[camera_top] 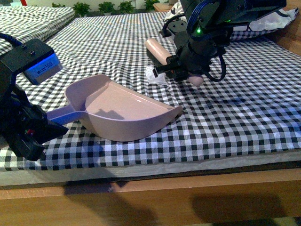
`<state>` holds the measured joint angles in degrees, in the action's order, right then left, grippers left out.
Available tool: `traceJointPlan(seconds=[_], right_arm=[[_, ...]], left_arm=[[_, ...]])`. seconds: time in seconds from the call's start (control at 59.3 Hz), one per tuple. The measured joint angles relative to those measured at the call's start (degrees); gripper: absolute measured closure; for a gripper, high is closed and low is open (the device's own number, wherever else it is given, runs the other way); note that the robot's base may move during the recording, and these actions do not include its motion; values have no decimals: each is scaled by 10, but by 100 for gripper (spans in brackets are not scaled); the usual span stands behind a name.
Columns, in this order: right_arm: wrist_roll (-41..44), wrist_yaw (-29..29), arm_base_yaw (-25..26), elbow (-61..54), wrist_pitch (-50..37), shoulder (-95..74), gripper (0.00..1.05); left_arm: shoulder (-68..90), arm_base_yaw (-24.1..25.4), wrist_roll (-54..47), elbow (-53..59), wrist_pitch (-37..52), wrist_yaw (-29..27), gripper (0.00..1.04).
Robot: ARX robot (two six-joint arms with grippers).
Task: Clean up trash
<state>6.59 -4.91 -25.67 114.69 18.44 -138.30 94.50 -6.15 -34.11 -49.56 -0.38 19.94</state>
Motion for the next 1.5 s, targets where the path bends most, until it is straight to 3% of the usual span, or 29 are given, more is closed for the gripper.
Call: traceJointPlan(seconds=[0.303, 0.607, 0.792, 1.011, 1.129, 1.264, 1.331, 1.5], right_arm=[[73, 85, 17, -51, 33, 22, 85], [191, 410, 83, -188, 210, 220, 85], [214, 382, 127, -228, 183, 304, 85], [197, 345, 171, -291, 82, 348, 85], [129, 306, 184, -324, -12, 382, 85], [27, 305, 217, -379, -86, 460, 85], [-21, 318, 238, -407, -103, 506, 85], [-112, 382, 285, -467, -102, 626, 85]], left_arm=[[0, 0, 0, 0, 0, 0, 78], [0, 0, -1, 0, 0, 0, 78], [0, 0, -2, 0, 0, 0, 78], [0, 0, -2, 0, 0, 0, 78], [0, 0, 7, 2, 12, 4, 78], [-1, 8, 102, 44, 201, -24, 78], [-14, 17, 151, 44, 250, -56, 78], [-75, 34, 220, 34, 266, -137, 78]])
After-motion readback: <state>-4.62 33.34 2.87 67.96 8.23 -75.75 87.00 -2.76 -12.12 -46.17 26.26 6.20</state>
